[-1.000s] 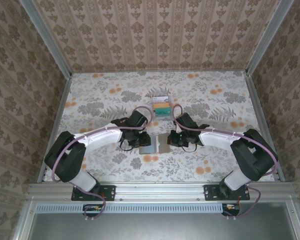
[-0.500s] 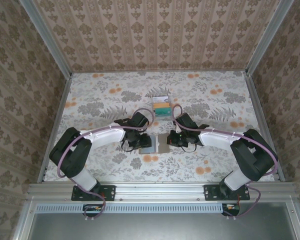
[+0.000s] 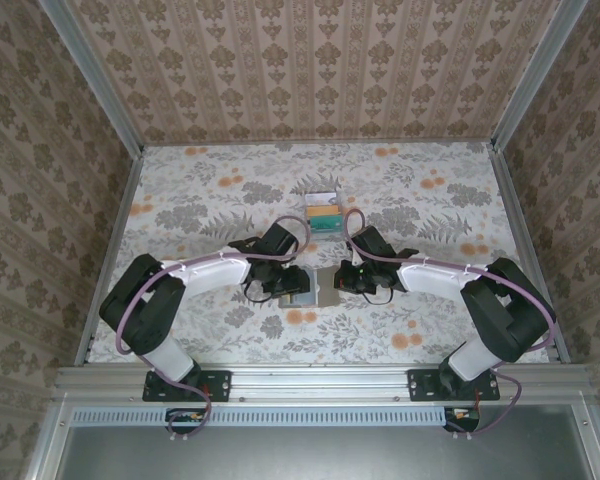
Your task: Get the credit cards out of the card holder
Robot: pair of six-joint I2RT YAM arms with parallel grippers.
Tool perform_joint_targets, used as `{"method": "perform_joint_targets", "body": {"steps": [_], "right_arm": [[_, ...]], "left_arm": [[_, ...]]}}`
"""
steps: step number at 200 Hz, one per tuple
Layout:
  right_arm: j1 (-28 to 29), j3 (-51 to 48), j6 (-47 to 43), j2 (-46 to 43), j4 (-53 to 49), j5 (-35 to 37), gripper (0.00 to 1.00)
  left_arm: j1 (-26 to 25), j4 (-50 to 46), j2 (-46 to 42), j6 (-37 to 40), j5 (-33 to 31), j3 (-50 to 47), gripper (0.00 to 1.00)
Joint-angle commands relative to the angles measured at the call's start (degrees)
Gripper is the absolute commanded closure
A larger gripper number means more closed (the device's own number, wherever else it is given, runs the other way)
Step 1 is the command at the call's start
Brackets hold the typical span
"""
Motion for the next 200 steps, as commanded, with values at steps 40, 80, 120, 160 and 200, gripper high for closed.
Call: {"method": "perform_joint_targets", "body": {"steps": [40,80,120,160,200], "right_arm": [[0.45,-0.18,0.09,0.78,-0.13,0.13,1.0],[0.5,-0.17,0.09,0.75,-0.49,0.74,1.0],[-0.2,-0.51,0.44,-0.71,-1.63,3.5,1.0],[-0.77,-0.36,0.45,-1.47,-2.32,4.42,0.88],[-1.05,0.41,-0.24,-3.98,-4.33,7.59,0.79]], "left_arm": [[-0.18,2.24,0.61,2.6,3.89,2.2,0.51],[-0.56,0.76,0.49,4.04,4.5,5.02,0.53],[-1.44,2.45,1.31,5.85,8.11,7.02,0.57],[-0.63,1.93,0.19,5.8,7.34,5.84,0.66],[1.65,0.5,-2.57,4.72,3.87,2.16,0.68]]}}
